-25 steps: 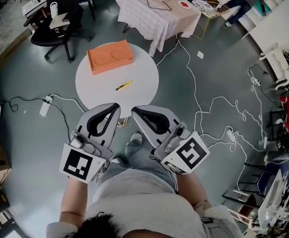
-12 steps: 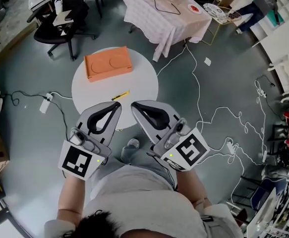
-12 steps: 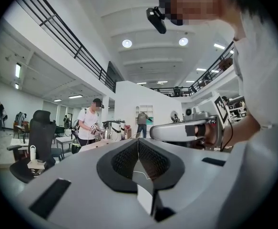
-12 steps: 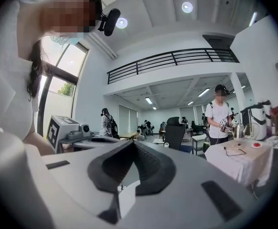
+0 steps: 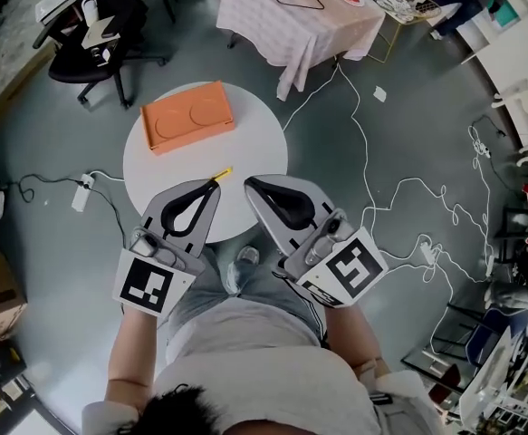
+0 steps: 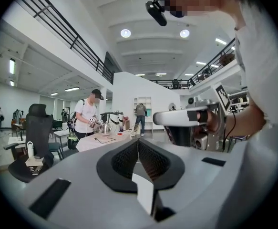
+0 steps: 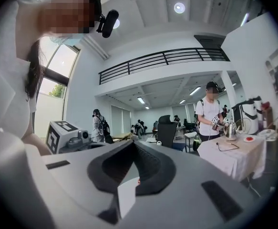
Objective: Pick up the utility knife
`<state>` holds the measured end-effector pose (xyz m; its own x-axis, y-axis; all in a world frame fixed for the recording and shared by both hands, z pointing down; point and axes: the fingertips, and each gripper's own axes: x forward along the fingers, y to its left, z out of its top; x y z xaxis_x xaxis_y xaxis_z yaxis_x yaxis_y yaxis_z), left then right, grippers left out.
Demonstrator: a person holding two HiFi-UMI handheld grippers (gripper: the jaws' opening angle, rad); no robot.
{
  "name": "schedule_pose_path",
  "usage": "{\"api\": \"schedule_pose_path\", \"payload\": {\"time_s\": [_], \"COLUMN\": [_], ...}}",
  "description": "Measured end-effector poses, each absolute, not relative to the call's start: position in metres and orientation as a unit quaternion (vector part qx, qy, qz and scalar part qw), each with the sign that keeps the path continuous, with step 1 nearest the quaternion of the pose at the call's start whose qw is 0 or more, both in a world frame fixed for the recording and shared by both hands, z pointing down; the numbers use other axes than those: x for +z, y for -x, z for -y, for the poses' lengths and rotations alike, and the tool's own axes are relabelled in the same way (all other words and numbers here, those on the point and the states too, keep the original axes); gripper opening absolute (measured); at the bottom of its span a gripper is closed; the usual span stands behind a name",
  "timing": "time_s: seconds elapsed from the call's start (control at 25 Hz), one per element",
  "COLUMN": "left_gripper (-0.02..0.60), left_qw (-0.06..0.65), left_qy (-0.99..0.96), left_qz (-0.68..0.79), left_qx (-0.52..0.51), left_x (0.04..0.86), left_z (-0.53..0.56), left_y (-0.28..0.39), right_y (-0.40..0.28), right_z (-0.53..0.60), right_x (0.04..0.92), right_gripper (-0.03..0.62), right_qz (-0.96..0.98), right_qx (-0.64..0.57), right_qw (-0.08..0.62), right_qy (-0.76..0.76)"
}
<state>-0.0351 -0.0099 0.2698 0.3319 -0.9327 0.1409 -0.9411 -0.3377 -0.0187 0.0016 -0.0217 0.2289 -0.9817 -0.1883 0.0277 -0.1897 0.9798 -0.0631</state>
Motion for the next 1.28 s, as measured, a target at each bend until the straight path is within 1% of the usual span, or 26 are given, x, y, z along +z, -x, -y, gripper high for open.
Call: {"api": "schedule_pose_path", "payload": {"time_s": [0.48, 0.96, 1.04, 1.12, 1.28], "left_gripper": [0.012, 0.014, 0.021, 0.046, 0.054], "left_qw": [0.085, 0.145, 0.152, 0.156, 0.172], "left_qy": [-0.862, -0.868, -0.867, -0.867, -0.861], "left_qz": [0.477, 0.402, 0.394, 0.382, 0.367], "left_qx": [0.147, 0.253, 0.266, 0.279, 0.306], "left_x": [0.35, 0.456, 0.476, 0.492, 0.517], "left_z": [0.06, 0.085, 0.086, 0.089, 0.09], "left_y": [0.056, 0.067, 0.069, 0.067, 0.064], "right_y": [0.025, 0.02, 0.02, 0.017, 0.01], "right_z": [0.054, 0.076, 0.077, 0.078, 0.078], "right_x": [0.239, 0.258, 0.261, 0.264, 0.27], "right_gripper": [0.008, 0.008, 0.008, 0.008, 0.008], "right_qz": [0.979, 0.955, 0.952, 0.948, 0.941], "right_qx": [0.056, 0.085, 0.089, 0.093, 0.099], "right_qw": [0.022, 0.035, 0.038, 0.04, 0.042], "right_qy": [-0.194, -0.281, -0.292, -0.302, -0.321]}}
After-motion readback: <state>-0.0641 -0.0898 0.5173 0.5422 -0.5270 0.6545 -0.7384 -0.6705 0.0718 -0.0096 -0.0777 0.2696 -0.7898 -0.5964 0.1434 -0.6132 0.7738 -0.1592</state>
